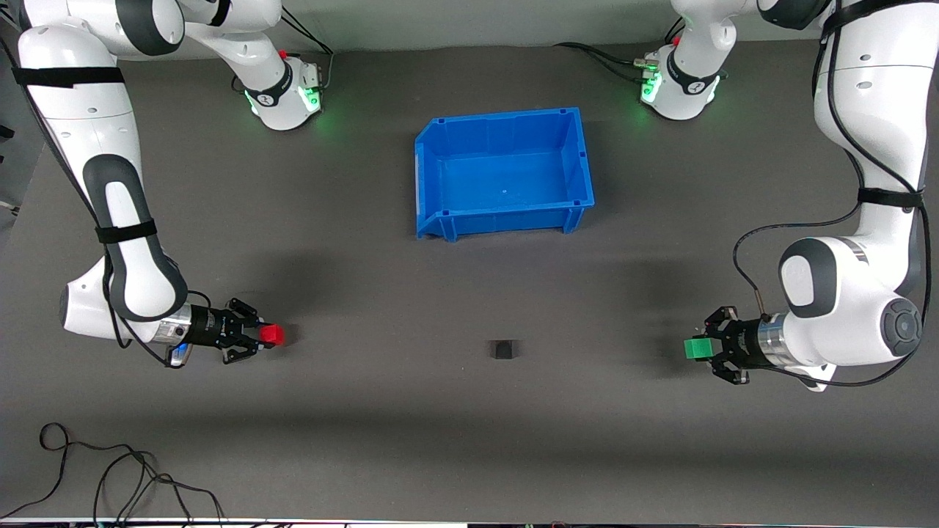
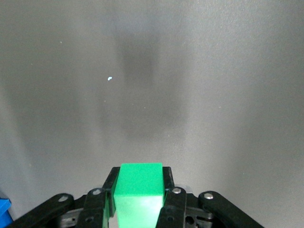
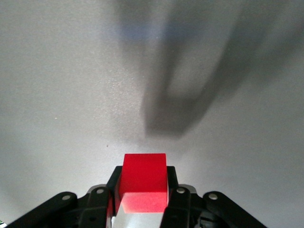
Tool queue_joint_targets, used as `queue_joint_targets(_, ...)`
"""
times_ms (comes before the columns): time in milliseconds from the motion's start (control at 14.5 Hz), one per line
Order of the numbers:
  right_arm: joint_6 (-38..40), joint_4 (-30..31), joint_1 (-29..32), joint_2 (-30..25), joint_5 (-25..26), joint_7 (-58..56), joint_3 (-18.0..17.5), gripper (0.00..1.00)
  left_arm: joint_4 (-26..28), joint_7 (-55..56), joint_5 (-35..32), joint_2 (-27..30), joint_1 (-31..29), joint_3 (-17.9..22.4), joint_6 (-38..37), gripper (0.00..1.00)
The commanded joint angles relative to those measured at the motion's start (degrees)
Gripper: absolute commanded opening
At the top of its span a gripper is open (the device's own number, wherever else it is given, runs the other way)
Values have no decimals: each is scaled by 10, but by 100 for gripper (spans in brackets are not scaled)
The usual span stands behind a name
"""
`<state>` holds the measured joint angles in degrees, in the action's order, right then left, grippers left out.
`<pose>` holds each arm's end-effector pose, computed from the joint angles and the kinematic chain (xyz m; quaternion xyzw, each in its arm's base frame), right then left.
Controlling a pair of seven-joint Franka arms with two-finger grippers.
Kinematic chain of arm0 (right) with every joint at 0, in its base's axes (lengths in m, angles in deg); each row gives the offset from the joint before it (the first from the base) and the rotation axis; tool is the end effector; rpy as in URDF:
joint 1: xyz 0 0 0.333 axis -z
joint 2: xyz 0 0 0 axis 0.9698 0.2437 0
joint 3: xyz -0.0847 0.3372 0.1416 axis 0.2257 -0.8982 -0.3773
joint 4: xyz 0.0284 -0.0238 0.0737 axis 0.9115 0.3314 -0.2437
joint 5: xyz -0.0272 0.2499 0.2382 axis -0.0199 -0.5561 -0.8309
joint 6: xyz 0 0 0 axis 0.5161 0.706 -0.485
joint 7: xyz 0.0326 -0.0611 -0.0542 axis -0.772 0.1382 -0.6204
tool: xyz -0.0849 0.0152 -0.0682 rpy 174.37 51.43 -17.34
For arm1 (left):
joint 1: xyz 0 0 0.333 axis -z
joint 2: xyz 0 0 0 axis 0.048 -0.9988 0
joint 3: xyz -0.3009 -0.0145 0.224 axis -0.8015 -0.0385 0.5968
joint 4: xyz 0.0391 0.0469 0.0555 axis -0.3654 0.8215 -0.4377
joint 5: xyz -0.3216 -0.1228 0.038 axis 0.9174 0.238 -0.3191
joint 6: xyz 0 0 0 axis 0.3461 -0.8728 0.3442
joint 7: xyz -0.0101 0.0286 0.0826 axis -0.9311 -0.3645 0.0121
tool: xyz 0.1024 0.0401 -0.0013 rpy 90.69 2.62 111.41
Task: Attach green and red cubes to black cube
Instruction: 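Carry the red cube with the right gripper while the left gripper carries green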
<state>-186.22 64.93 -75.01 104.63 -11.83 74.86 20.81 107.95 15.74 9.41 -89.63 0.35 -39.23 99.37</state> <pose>0.6455 -0.0319 0.2709 -0.7430 0.6011 0.1868 0.2274 0.6928 -0.0445 0.3578 0.6764 0.7202 -0.1358 0.0731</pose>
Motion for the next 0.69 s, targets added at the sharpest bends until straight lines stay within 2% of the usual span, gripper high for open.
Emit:
queue_joint_targets(0,11,-13,-3,-7,-12,22,2,16,-18,32,5,-11,18,2,-5,0)
queue_joint_targets(275,23,-47,-22,-7,-11,78,0,13,-36,59,6,-27,39,2,-3,0)
queue_joint_targets(482,27,-95,-68,0,-11,178,0,13,-38,60,26,-28,49,-2,1,0)
queue_joint_targets(620,24,-125,-105,7,-11,249,0,13,-38,71,34,-36,67,-2,35,0)
